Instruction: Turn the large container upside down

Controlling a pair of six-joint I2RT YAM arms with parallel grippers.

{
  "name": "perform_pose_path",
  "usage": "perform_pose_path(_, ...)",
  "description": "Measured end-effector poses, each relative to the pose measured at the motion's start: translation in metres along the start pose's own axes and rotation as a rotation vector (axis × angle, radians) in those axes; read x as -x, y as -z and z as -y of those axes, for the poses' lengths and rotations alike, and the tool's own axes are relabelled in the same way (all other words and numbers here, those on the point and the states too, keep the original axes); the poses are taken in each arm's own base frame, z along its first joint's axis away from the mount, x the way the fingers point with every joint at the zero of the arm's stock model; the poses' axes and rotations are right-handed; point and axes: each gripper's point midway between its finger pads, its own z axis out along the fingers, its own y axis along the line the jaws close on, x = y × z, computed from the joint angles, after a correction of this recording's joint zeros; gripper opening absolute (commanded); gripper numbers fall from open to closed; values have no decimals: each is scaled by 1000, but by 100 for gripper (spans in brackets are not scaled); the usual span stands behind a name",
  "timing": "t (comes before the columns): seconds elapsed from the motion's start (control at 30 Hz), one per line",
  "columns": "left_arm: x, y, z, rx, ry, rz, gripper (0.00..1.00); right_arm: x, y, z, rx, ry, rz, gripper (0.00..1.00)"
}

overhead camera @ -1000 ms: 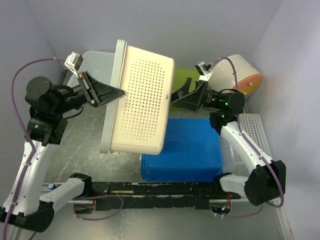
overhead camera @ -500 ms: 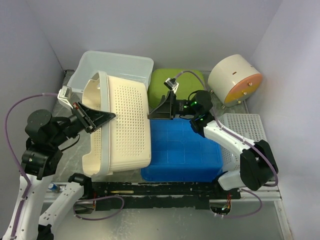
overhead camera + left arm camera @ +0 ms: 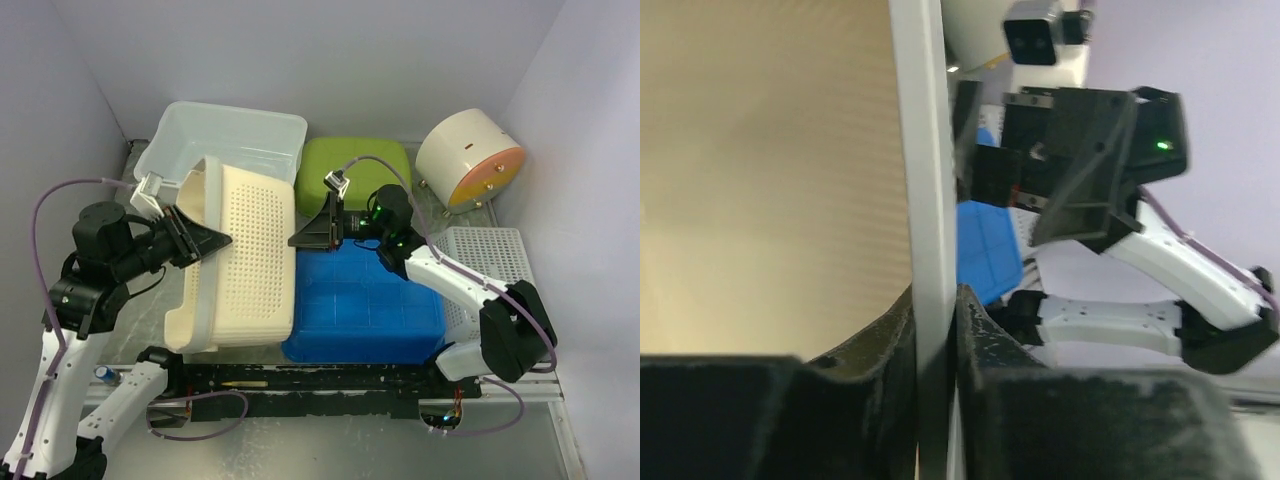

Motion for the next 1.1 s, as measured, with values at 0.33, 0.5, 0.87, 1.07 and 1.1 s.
perform_pose_path(0.33,-29,-6,-66,291,4,-162,88,-23,-4,-71,159,170,-48,100)
perform_pose_path(0.5,-19,-6,-83,398,-36,-162,88,-26,1,-116,265,300,-51,100)
perform_pose_path(0.87,10,31,-97,641,-150,-97,87,-17,-9,-87,145,296,-55,100)
perform_pose_path(1.07,19,45,-103,731,-171,-79,84,-4,-19,-56,7,280,-42,100)
perform_pose_path(1.1,19,47,-104,745,-171,-79,83,-2,-21,-49,-21,273,-40,100)
